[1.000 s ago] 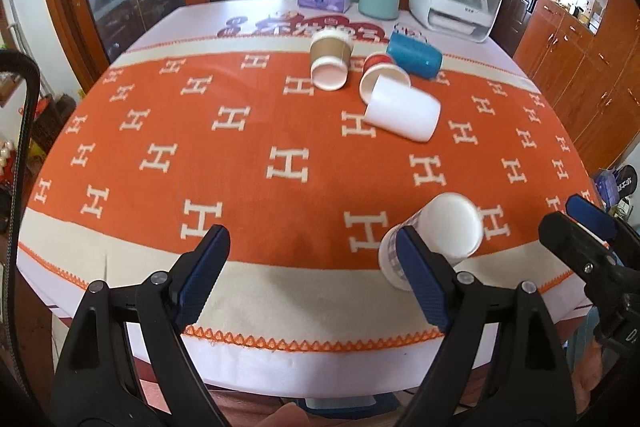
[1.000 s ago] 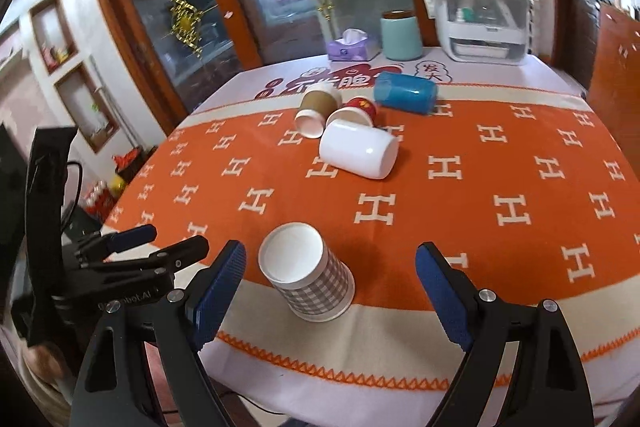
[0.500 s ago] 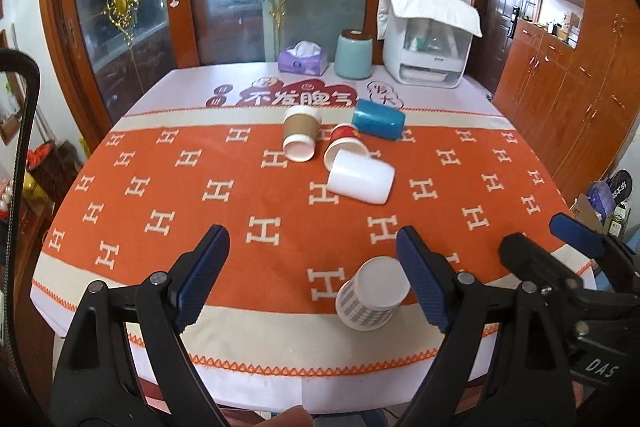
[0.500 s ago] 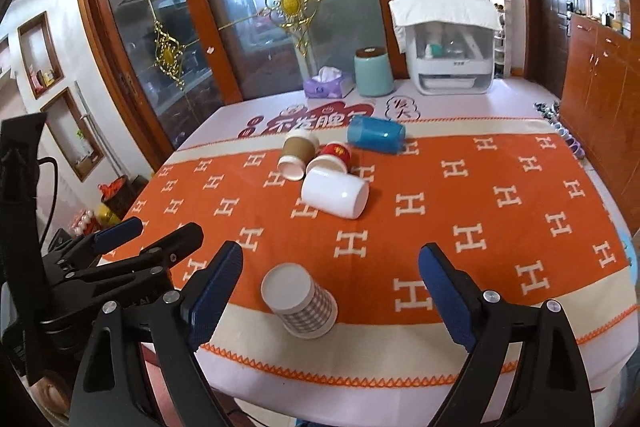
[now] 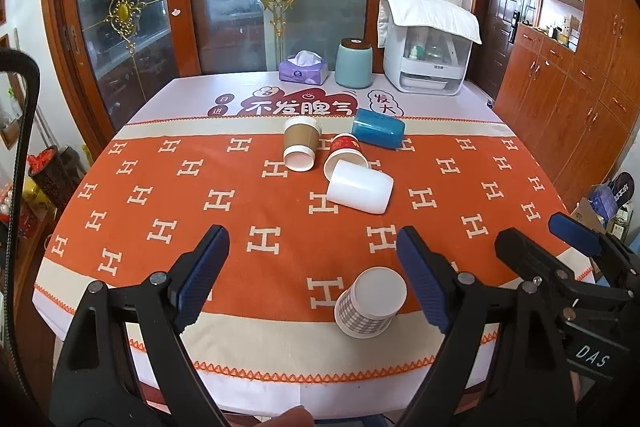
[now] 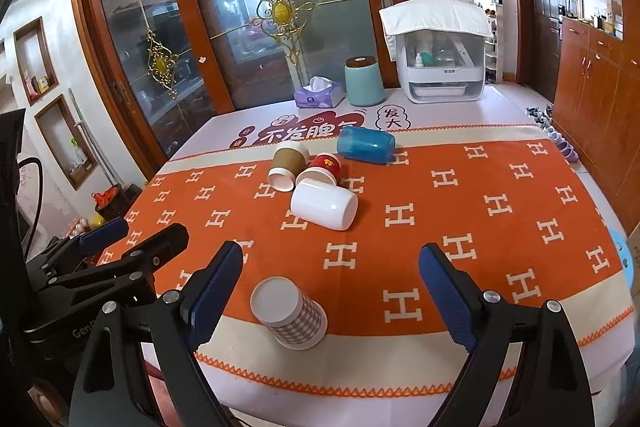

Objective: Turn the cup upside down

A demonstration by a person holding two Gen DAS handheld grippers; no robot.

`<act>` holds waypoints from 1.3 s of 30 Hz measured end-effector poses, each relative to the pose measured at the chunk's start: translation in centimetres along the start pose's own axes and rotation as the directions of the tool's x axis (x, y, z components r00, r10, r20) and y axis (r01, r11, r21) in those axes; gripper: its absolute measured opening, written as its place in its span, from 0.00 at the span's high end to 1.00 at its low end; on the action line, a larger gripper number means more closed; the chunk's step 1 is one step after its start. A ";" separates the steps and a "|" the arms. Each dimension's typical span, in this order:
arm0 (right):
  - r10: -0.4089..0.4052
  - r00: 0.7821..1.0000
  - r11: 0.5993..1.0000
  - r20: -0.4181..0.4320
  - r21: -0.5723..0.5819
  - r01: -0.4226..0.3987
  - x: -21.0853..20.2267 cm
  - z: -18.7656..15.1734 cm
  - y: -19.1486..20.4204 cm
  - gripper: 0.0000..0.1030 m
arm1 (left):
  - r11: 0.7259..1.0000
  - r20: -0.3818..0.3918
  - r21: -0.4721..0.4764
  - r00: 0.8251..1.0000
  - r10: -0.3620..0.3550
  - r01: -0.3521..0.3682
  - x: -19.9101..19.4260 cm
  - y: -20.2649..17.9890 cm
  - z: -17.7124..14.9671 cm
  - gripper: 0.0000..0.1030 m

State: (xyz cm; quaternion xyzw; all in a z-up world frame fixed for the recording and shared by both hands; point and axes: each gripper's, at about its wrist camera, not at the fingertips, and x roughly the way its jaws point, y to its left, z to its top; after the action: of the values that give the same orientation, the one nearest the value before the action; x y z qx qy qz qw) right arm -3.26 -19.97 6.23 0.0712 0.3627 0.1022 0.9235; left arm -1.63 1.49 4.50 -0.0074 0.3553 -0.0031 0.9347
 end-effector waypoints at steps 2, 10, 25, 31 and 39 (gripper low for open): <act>-0.005 1.000 1.000 0.001 -0.003 0.005 0.2 0.0 0.1 0.12 | 1.000 0.000 -0.002 1.000 -0.001 0.001 0.2 0.1 0.1 0.18; -0.019 1.000 1.000 -0.001 -0.006 0.019 0.8 0.0 0.0 0.12 | 1.000 -0.013 -0.009 1.000 -0.004 0.004 0.8 0.2 0.1 0.18; -0.022 1.000 1.000 -0.014 -0.011 0.022 1.8 -0.1 0.2 0.12 | 1.000 -0.034 -0.021 0.999 -0.006 0.006 1.8 0.8 -0.2 0.18; -0.024 1.000 1.000 -0.013 -0.012 0.024 1.8 0.0 0.2 0.12 | 1.000 -0.036 -0.020 0.999 -0.007 0.006 1.9 0.9 -0.2 0.18; -0.024 1.000 1.000 -0.014 -0.012 0.024 2.0 0.0 0.3 0.12 | 1.000 -0.040 -0.010 0.999 -0.011 0.010 2.5 0.8 -0.4 0.18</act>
State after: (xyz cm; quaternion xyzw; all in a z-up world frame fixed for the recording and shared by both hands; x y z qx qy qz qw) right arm -1.84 -19.22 5.01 0.0609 0.3695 0.0938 0.9225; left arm 0.00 2.22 2.55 -0.0139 0.3738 -0.0063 0.9274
